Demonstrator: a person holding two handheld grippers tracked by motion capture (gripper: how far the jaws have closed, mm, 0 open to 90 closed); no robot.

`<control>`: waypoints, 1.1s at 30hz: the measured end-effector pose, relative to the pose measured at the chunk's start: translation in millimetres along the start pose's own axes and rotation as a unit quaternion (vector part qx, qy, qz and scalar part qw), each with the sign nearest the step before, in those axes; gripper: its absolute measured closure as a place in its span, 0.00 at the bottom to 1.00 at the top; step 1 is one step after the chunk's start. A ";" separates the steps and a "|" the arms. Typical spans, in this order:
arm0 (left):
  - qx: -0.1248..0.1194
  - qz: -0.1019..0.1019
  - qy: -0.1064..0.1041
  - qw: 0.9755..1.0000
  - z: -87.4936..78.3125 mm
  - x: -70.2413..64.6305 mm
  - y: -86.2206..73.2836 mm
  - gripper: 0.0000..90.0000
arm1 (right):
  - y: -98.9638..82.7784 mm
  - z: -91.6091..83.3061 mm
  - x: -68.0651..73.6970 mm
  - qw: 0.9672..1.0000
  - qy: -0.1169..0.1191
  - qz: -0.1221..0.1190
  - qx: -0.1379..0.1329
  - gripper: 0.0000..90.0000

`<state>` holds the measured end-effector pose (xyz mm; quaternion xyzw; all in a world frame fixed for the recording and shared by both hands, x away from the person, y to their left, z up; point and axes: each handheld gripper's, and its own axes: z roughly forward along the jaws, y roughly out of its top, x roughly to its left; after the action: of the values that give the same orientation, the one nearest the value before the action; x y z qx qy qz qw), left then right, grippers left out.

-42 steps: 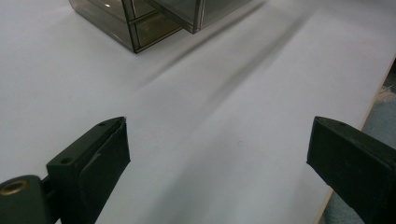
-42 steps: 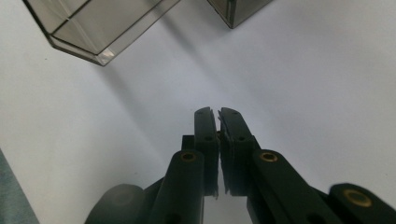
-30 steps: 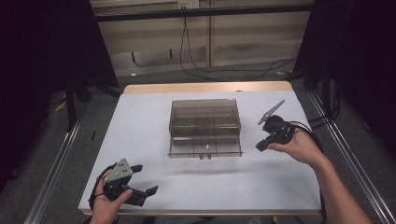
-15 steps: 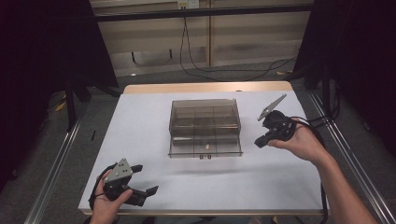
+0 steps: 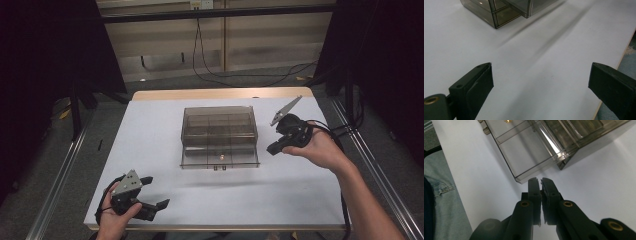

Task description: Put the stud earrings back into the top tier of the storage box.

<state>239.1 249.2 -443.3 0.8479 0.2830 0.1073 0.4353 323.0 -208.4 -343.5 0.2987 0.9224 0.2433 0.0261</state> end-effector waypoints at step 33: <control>-0.002 -0.003 0.001 1.000 -0.7 -0.6 -0.1 0.06 | 70.7 10.5 26.8 0.998 0.022 -0.061 -0.009 0.97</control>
<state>238.3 249.4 -442.9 0.8460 0.2854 0.1075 0.4373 341.1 -139.1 -317.3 0.2360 0.9371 0.2561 0.0229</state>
